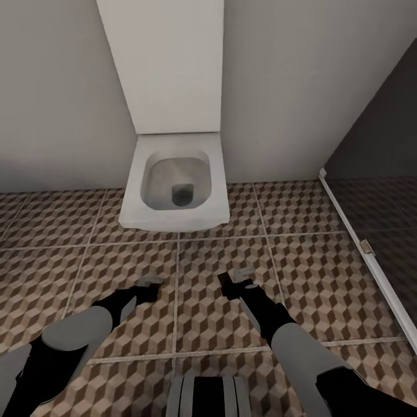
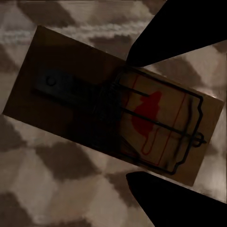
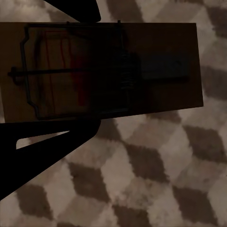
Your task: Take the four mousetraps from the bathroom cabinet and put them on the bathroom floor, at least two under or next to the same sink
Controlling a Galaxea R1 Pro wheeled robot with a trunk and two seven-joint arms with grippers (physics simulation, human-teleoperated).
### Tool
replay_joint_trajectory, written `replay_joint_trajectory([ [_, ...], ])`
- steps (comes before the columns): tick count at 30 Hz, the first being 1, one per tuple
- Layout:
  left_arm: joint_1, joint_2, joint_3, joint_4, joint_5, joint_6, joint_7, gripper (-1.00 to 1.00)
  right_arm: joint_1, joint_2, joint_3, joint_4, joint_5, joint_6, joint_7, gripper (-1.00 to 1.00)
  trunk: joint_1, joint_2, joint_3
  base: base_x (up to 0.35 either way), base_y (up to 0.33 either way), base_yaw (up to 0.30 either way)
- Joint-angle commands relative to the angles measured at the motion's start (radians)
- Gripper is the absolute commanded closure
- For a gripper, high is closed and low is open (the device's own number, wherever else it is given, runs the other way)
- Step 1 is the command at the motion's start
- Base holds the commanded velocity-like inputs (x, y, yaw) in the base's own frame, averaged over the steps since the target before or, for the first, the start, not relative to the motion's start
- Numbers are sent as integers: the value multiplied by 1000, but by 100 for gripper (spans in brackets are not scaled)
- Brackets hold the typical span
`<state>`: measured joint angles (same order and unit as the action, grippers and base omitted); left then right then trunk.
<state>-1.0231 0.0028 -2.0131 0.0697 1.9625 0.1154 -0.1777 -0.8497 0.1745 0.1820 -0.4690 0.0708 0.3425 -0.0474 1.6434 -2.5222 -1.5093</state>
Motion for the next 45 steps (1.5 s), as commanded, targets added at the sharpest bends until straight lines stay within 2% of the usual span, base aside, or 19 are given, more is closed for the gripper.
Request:
replay_joint_trajectory([
  [1,0,0,-8,2,10,-20,-6,100,0,0,3,-1,4,6,-6,100,0,0,-1,0,0,0],
  [4,1,4,-8,2,10,-142,-5,100,0,0,4,1,4,0,-4,100,0,0,-1,0,0,0],
  [8,2,7,-9,2,10,-184,-5,100,0,0,4,2,4,-20,-2,100,0,0,-1,0,0,0],
  [18,3,8,-9,0,10,-199,-6,100,0,0,5,25,4,-70,-2,100,0,0,-1,0,0,0],
  [45,4,7,-9,-1,10,-194,-5,100,0,0,5,27,5,-73,-1,100,0,0,-1,34,0,0],
])
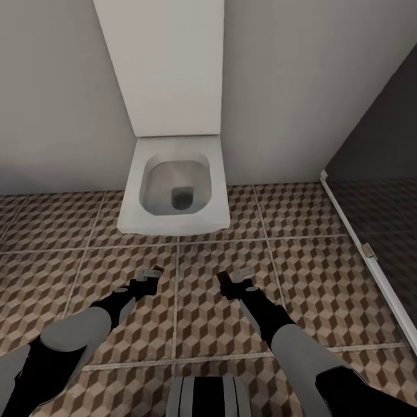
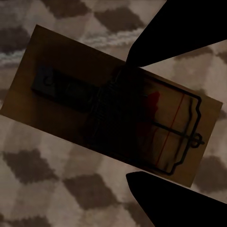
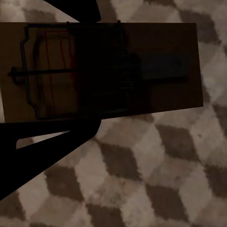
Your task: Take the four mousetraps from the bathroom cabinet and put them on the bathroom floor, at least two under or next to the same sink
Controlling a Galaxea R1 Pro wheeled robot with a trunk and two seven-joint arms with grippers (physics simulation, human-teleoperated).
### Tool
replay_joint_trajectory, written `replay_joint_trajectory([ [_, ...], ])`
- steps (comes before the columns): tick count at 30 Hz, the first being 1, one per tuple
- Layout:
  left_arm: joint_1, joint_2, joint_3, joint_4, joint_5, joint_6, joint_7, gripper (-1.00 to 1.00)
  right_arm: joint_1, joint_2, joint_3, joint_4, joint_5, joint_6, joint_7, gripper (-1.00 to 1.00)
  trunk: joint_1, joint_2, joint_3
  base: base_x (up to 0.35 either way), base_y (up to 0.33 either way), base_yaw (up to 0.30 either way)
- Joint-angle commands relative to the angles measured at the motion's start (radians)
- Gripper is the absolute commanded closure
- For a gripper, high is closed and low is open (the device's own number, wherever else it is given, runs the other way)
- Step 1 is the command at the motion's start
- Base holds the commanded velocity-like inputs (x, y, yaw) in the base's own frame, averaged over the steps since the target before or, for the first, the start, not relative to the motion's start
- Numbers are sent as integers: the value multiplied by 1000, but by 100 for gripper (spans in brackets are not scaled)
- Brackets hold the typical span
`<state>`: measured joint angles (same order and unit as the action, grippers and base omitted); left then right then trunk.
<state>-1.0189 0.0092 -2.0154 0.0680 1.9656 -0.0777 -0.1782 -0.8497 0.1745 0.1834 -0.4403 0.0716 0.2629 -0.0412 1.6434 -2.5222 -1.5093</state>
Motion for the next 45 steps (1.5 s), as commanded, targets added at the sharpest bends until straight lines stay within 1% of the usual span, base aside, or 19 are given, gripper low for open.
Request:
replay_joint_trajectory([
  [1,0,0,-6,1,7,-1,-4,100,0,0,4,-2,4,6,-7,100,0,0,-1,8,0,0],
  [13,0,0,-6,0,7,-1,-6,100,0,0,4,-2,4,6,-8,100,0,0,-1,30,20,0],
  [33,0,0,-7,-2,7,1,-6,100,0,0,5,-2,4,7,-8,100,0,0,-1,33,161,0],
  [45,0,-3,-9,-5,6,1,-7,100,0,0,5,-2,5,6,-8,100,0,0,-1,28,17,0],
])
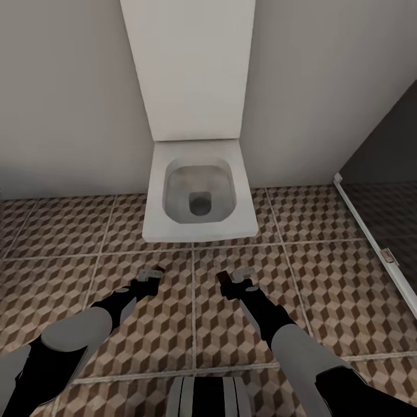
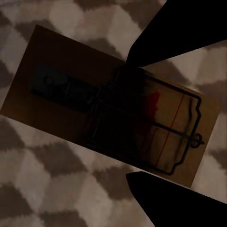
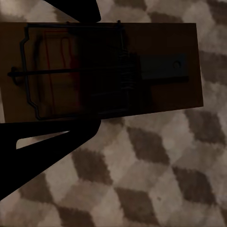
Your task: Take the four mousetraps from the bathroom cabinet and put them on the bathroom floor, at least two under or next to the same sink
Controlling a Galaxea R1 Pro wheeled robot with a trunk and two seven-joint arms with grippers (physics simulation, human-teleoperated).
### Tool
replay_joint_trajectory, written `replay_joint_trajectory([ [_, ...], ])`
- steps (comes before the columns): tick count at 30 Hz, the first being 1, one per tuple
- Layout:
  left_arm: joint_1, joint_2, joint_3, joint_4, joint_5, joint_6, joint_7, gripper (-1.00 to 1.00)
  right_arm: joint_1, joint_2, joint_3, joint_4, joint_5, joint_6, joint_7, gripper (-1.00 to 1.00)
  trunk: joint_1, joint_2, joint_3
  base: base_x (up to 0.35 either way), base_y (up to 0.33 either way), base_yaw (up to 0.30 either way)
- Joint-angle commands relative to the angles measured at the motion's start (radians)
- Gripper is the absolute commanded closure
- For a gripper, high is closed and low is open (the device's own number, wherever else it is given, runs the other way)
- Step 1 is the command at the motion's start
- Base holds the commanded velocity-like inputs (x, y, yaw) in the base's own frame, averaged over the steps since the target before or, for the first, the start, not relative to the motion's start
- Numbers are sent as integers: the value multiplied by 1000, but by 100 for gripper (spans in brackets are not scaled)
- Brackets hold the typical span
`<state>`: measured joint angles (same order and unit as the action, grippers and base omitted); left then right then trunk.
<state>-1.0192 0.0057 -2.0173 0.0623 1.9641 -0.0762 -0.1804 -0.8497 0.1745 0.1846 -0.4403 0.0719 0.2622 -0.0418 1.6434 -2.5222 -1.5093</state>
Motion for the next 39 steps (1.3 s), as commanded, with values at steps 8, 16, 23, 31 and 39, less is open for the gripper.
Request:
replay_joint_trajectory([
  [8,0,-1,-8,1,7,0,-4,100,0,0,4,-2,4,7,-7,100,0,0,-1,1,0,0],
  [16,0,-2,-8,1,7,0,-4,100,0,0,4,-2,5,7,-7,100,3,-2,-31,0,0,0],
  [23,0,-2,-8,0,7,0,-3,100,0,0,4,-2,5,7,-7,100,7,-4,-59,0,0,0],
  [31,0,-3,-8,1,7,0,-3,100,0,0,4,-2,5,7,-7,100,10,-6,-89,0,0,0],
  [39,0,-3,-8,1,7,0,-4,100,0,0,4,-2,5,8,-7,100,14,-7,-120,0,0,0],
])
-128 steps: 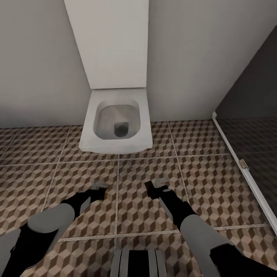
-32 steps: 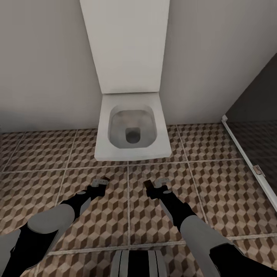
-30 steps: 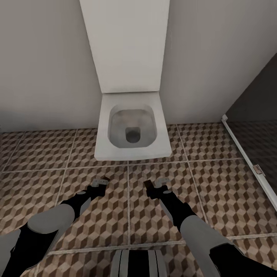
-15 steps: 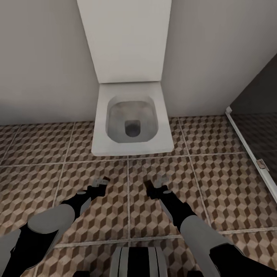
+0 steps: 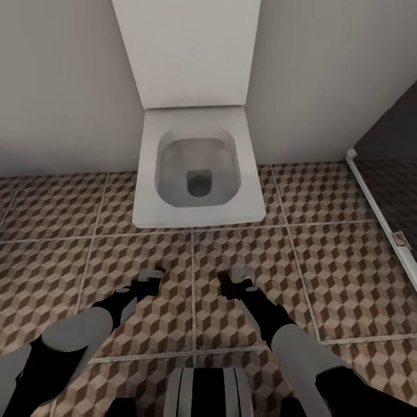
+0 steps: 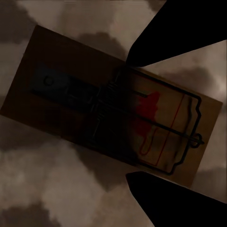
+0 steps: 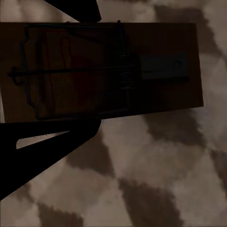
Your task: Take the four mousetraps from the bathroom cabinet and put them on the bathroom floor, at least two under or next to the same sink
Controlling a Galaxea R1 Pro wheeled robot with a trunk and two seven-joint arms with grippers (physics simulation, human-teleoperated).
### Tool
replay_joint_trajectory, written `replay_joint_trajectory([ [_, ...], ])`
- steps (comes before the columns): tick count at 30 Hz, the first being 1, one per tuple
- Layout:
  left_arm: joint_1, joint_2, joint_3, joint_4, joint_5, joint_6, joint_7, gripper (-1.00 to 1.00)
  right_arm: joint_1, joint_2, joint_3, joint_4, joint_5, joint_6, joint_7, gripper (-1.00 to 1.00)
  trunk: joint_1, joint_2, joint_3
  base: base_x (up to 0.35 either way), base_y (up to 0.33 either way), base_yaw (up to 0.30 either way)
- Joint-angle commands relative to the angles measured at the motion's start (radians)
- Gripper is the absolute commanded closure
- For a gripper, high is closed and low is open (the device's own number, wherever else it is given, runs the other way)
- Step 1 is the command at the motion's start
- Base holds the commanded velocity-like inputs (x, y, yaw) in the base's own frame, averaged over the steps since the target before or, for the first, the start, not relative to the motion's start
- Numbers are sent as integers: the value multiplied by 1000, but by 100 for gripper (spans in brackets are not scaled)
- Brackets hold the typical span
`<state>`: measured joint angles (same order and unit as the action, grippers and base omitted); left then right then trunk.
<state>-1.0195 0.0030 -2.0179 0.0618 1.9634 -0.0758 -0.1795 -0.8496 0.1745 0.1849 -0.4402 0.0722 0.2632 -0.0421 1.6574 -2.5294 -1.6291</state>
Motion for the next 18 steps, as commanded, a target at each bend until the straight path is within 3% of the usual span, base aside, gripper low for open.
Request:
replay_joint_trajectory([
  [1,0,0,-7,1,8,-1,-4,100,0,0,4,-2,5,6,-7,100,0,0,-4,0,0,0],
  [18,0,0,-7,-9,8,-1,-5,100,0,0,4,-2,5,6,-7,100,1,-1,-8,2,0,0],
])
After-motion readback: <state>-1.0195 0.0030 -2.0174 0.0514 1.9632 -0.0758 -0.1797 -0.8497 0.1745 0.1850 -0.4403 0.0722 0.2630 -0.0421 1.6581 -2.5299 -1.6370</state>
